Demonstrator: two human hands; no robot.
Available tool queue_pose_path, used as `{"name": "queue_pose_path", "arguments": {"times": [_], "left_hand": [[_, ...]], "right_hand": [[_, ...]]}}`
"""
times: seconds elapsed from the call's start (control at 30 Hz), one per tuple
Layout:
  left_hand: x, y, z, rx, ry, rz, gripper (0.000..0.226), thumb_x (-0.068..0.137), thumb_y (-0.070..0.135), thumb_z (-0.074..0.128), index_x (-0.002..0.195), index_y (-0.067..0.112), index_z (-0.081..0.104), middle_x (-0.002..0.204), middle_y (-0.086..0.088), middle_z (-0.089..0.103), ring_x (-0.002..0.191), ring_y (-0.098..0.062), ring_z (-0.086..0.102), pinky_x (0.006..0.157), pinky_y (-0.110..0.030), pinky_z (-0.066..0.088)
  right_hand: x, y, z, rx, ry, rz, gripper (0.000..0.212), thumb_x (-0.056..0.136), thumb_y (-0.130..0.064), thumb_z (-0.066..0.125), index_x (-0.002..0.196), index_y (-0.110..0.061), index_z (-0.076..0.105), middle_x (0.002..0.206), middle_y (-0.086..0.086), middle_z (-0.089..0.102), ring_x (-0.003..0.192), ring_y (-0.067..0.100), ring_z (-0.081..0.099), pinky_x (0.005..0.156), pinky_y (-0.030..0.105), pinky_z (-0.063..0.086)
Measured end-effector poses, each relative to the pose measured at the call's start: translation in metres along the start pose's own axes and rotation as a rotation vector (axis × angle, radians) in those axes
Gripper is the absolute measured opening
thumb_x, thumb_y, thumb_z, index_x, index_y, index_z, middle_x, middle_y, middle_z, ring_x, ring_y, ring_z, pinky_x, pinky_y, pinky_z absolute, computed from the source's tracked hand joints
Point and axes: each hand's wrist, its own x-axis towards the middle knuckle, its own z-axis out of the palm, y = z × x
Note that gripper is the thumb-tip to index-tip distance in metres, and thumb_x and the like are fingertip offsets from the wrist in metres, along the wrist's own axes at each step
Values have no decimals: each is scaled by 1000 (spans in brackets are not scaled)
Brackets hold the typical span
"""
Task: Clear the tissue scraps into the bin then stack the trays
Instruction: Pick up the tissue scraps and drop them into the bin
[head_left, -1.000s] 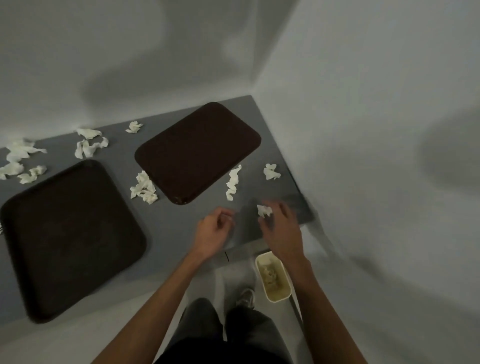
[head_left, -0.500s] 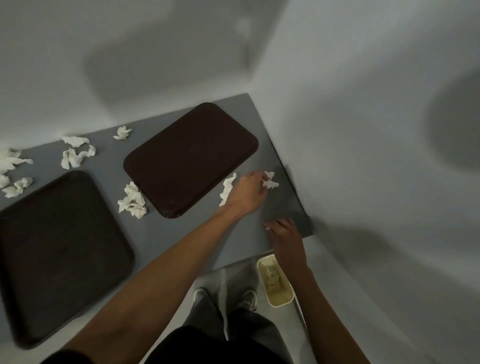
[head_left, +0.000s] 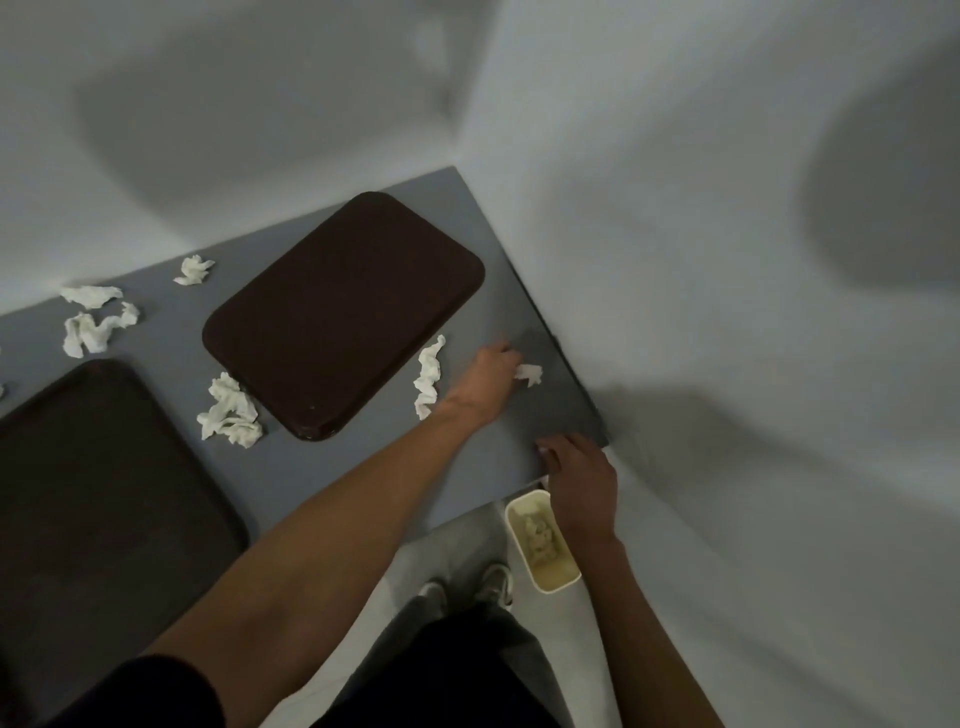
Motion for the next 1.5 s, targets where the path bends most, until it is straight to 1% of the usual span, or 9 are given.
{"name": "queue_pose_path", "arguments": {"times": [0.17,0.33,0.43,0.57,0.7,0.9,1.03,1.23,1.5], "left_hand": [[-38,-3,1,-141,11,-34,11,89,9,68,94,12,78,95,-9,72,88,-28,67,81,-40,53],[-92,13,-1,-367,-57,-22,31,88,21,79,118,25,71,93,5,75,81,-13,65,70,-15,43],[-128,24,3,-547,-174,-8,46,85,22,83,124,38,62,74,-2,75,63,-15,69,66,-27,55],[-171,42,15,-660,-256,-9,25,92,17,76,110,33,71,79,-8,77,71,-28,74,73,-41,62],[-207,53,43,-587,-284,-69,14,92,19,76,106,22,75,75,5,75,70,-9,75,71,-25,58],[-239,35,139,-599,-262,-211,33,81,45,85,108,28,74,84,7,74,80,-12,75,77,-35,64],[-245,18,218,-607,-155,-346,41,78,66,77,98,30,74,78,9,72,77,-10,73,74,-33,61],[-206,-19,341,-672,-132,-452,8,86,33,79,90,27,75,84,2,76,85,-21,75,74,-46,66],[-132,-65,478,-482,-130,-476,10,85,44,65,92,37,67,95,-5,72,90,-26,72,80,-38,63]], "right_hand": [[-18,-5,-3,32,56,176,19,97,-17,62,99,-16,81,101,7,76,92,31,72,73,28,43],[-54,-3,-10,382,114,471,15,93,-14,75,101,-23,84,94,-5,81,80,9,74,76,22,52],[-92,6,-12,563,158,590,15,91,-17,76,96,-30,83,85,-13,80,77,0,74,76,15,54],[-142,30,-6,606,129,658,13,95,-27,76,104,-35,81,90,-17,80,83,-4,75,74,10,54],[-181,56,5,642,52,710,15,96,-28,78,109,-34,79,96,-20,79,87,-3,76,66,6,53],[-219,113,60,657,-32,741,16,98,-23,76,113,-29,77,97,-5,80,73,8,77,67,26,65],[-235,156,107,625,-42,771,18,97,-18,76,113,-27,76,95,-6,79,70,7,76,64,23,63],[-241,218,194,524,-119,780,14,93,-29,78,105,-34,72,95,-17,78,69,4,74,77,43,65],[-210,273,303,495,-138,738,13,95,-30,73,107,-26,74,96,-8,76,80,16,74,75,38,64]]}}
